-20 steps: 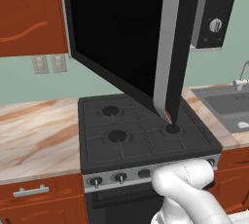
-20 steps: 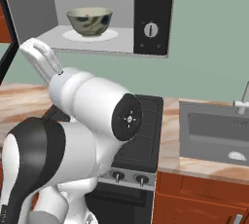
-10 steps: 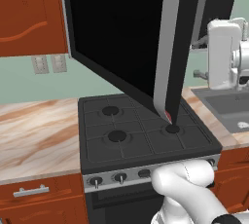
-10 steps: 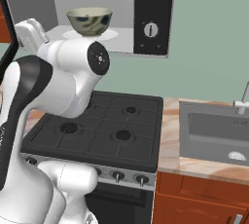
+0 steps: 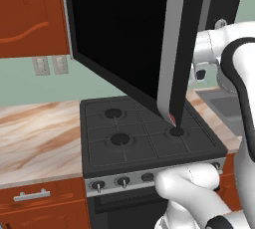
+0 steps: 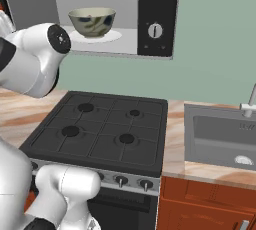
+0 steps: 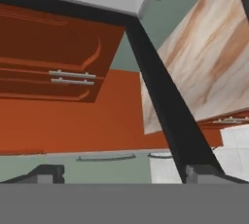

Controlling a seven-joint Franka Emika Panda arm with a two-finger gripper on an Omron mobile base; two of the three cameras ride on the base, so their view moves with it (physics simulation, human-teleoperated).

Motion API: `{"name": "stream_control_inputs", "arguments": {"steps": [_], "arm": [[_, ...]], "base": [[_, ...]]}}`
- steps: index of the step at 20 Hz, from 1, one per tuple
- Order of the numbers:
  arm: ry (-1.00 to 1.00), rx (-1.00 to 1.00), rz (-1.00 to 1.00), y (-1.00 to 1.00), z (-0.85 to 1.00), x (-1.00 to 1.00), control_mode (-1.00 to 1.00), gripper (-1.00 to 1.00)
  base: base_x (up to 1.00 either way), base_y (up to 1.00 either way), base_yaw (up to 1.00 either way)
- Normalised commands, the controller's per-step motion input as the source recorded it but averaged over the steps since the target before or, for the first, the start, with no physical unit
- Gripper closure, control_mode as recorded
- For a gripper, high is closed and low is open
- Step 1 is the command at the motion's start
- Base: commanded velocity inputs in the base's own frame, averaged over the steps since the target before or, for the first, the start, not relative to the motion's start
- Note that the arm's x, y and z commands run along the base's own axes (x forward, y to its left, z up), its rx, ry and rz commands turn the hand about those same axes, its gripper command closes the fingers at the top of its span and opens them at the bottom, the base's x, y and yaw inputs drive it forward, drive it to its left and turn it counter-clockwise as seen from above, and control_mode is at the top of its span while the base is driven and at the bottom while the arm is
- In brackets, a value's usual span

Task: The microwave is finished heating the steak and lemon wedge. Take the bowl containing the food and place it on the dining counter.

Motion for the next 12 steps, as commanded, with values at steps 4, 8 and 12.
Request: {"name": "stream_control_inputs", "arguments": {"steps": [4,8,12], "arm": [[0.03,0.0,0.03,1.0,-0.1,0.04,-1.0,-1.0],[0.0,0.0,0.01,1.0,-0.17,0.06,-1.0,-1.0],[0.0,0.0,0.0,0.96,-0.1,0.03,-1.0,-1.0]], "base": [[0.0,0.0,0.0],[0.0,0.0,0.0],[0.0,0.0,0.0]]}}
